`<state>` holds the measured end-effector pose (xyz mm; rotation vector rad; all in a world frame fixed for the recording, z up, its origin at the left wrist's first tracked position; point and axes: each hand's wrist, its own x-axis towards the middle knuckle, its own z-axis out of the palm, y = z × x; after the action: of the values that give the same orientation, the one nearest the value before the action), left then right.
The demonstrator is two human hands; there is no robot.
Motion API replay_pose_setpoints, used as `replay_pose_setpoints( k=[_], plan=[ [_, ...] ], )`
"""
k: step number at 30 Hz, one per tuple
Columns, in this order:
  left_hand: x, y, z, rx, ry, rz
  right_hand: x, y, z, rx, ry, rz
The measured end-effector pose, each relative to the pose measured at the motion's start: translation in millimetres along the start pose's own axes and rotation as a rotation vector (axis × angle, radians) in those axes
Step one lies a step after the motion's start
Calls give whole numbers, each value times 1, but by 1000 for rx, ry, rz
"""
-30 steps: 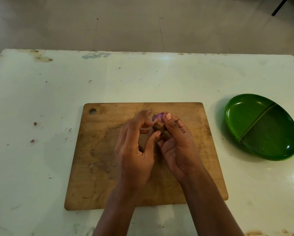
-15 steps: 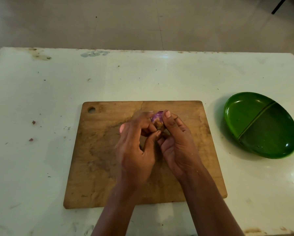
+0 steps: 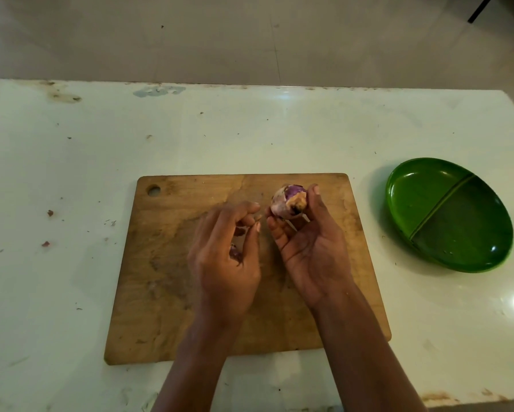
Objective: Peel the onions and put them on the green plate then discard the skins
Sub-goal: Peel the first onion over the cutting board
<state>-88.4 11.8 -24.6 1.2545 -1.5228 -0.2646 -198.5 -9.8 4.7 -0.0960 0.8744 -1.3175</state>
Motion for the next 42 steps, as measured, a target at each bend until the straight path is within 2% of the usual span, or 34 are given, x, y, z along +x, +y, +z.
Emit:
replay_pose_setpoints(
  k=[4, 8, 15, 28, 39, 42],
  plan=[
    [1, 4, 2, -7, 0, 13, 2, 3, -3, -18, -24, -9],
    [5, 9, 1, -73, 0, 6, 4, 4, -5, -58, -116, -23],
    [5, 8, 0, -41, -21, 44, 4, 4, -4, -126, -228, -53],
    [9, 8, -3, -78, -126, -56, 4, 3, -6, -227, -257, -74],
    [4, 8, 2, -11, -129, -7, 5, 4, -8, -125, -274, -35],
    [5, 8, 1, -51, -117, -12, 5, 3, -8, -67, -192, -33]
  ],
)
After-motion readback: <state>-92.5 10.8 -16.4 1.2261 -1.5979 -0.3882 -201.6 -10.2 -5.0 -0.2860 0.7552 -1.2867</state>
